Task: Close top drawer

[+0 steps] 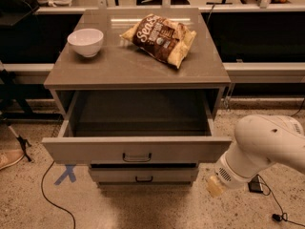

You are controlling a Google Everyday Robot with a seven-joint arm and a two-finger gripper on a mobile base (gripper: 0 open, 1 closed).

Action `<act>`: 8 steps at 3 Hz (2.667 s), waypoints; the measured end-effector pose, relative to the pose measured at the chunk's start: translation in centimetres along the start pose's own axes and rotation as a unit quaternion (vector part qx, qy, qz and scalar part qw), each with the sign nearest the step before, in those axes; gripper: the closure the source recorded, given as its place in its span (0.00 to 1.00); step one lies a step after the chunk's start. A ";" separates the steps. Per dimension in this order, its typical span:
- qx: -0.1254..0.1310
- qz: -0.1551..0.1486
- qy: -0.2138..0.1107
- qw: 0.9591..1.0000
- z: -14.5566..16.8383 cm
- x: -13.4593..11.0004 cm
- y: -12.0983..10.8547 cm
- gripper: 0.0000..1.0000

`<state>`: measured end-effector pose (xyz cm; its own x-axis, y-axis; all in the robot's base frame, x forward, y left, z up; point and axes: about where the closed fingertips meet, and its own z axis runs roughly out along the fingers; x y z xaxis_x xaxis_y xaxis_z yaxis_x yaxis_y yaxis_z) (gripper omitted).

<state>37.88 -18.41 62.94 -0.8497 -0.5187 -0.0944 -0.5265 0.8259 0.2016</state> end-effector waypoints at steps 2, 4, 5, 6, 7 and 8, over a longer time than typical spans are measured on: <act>0.014 0.012 -0.038 0.999 -0.5 -2.6 -1.3 1.00; 0.057 0.050 -0.153 0.985 -2.5 -11.7 -5.4 1.00; 0.063 0.069 -0.169 0.981 -2.4 -13.5 -6.1 1.00; 0.072 0.117 -0.211 0.968 -2.1 -18.8 -8.2 1.00; 0.072 0.117 -0.212 0.968 -2.1 -18.8 -8.2 1.00; 0.079 0.156 -0.247 0.953 -2.7 -21.1 -9.8 1.00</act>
Offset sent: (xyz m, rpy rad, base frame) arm 0.1118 0.0030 0.0207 0.0655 -0.2715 -0.1642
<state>61.06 -16.10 65.65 -0.8534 -0.1069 -0.5102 -0.2099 0.9663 0.1487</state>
